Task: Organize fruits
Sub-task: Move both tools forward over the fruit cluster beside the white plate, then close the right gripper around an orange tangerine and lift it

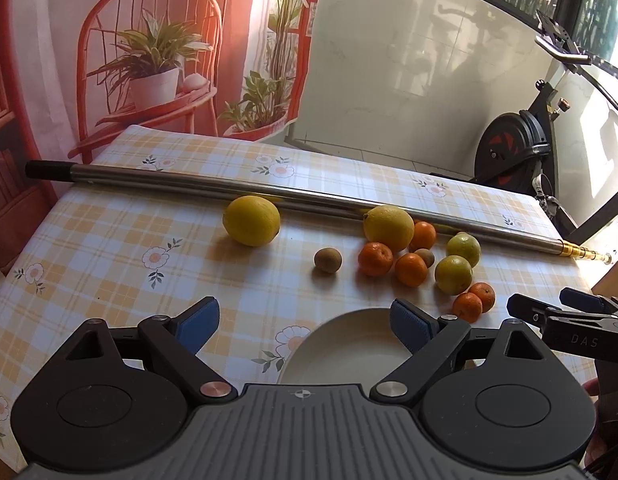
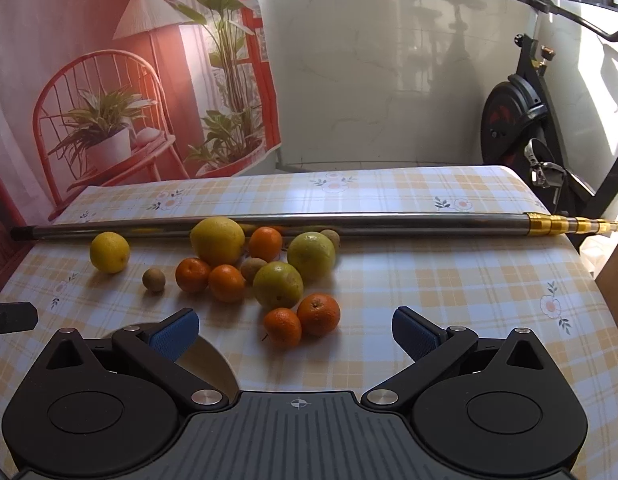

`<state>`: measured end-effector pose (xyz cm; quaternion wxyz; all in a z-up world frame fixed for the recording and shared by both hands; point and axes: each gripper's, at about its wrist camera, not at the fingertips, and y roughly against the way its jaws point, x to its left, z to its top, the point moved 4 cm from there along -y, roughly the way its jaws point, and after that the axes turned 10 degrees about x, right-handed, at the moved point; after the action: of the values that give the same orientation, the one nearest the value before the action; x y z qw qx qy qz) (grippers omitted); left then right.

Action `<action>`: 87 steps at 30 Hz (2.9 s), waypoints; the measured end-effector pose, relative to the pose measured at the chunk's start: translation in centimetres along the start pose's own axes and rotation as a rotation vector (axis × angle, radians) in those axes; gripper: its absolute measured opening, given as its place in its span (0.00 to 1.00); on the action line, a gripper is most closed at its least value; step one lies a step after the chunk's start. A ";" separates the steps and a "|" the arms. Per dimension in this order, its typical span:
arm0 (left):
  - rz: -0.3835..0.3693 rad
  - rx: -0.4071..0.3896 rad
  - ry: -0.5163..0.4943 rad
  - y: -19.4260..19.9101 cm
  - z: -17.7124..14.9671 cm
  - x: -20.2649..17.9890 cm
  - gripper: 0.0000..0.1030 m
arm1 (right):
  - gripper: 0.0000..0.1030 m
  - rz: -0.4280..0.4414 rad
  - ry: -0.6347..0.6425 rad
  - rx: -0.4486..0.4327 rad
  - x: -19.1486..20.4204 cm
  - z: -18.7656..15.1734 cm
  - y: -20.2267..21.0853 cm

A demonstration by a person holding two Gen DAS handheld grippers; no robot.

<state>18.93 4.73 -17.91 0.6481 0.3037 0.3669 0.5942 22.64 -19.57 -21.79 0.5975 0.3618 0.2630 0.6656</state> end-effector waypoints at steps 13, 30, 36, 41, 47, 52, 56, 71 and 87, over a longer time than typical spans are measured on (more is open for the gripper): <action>-0.002 -0.088 0.039 -2.4 0.6 1.2 0.79 | 1.00 0.059 0.102 -0.049 -2.6 -0.3 -5.8; -0.141 -0.068 0.074 -4.4 0.7 1.4 0.84 | 0.59 -0.002 0.140 -0.148 -2.6 -1.7 -6.0; -0.102 -0.032 0.051 -4.7 0.6 1.0 0.85 | 0.51 -0.025 0.142 -0.122 -3.8 -1.8 -7.0; -0.091 -0.032 0.039 -4.7 0.6 1.1 0.85 | 0.50 0.014 0.170 -0.119 -3.0 -1.6 -7.6; -0.093 -0.034 0.041 -4.6 0.4 1.1 0.85 | 0.44 0.026 0.181 -0.137 -2.5 -1.3 -7.9; -0.113 -0.027 0.048 -4.7 0.3 1.1 0.85 | 0.44 0.050 0.146 -0.135 -3.2 -1.9 -7.6; -0.161 -0.024 0.054 -4.6 0.1 0.9 0.85 | 0.44 0.052 0.151 -0.136 -3.3 -2.2 -7.5; -0.116 -0.039 -0.004 -4.3 -0.2 0.2 0.85 | 0.43 0.039 0.196 -0.117 -2.6 -2.2 -8.3; -0.111 -0.011 0.021 -4.8 -0.5 0.4 0.85 | 0.34 0.067 0.204 -0.076 -2.1 -2.1 -9.4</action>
<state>21.19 4.55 -22.20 0.6778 0.2733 0.3866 0.5625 26.71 -20.07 -30.70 0.5585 0.2777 0.2847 0.7279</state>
